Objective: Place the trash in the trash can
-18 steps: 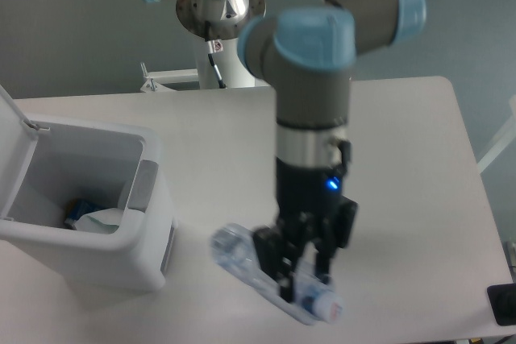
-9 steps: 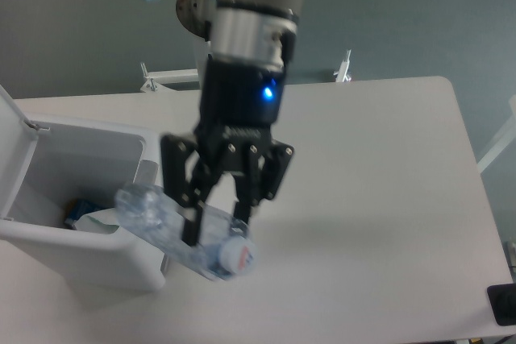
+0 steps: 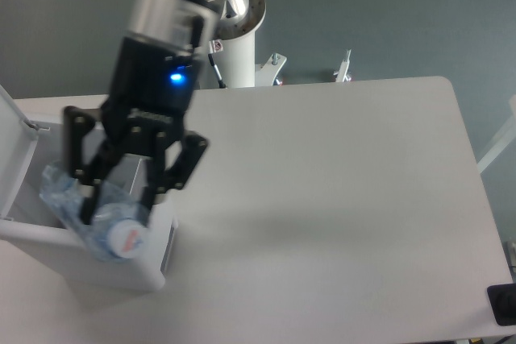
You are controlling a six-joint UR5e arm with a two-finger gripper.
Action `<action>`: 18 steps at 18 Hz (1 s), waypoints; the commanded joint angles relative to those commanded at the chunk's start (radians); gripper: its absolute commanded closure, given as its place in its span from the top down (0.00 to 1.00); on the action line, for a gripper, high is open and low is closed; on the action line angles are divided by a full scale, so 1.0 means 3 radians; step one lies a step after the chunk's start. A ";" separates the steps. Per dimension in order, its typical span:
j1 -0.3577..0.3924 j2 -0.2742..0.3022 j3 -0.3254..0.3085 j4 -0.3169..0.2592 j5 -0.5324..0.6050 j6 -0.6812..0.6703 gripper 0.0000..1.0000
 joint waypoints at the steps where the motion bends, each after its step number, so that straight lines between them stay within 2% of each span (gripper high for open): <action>1: -0.0010 0.0000 -0.0015 0.0000 0.0000 0.0041 0.59; 4: -0.0046 0.0051 -0.0204 0.0005 0.0010 0.0311 0.61; 6: -0.0051 0.0102 -0.0363 0.0005 0.0010 0.0572 0.67; 7: -0.0051 0.0118 -0.0409 0.0005 0.0010 0.0659 0.76; 8: -0.0051 0.0123 -0.0414 0.0005 0.0010 0.0706 0.89; 11: -0.0046 0.0123 -0.0419 0.0000 0.0036 0.0737 1.00; 14: 0.0020 0.0128 -0.0455 -0.0005 0.0148 0.0808 1.00; 18: 0.0408 0.0143 -0.0420 -0.0005 0.0204 0.1145 1.00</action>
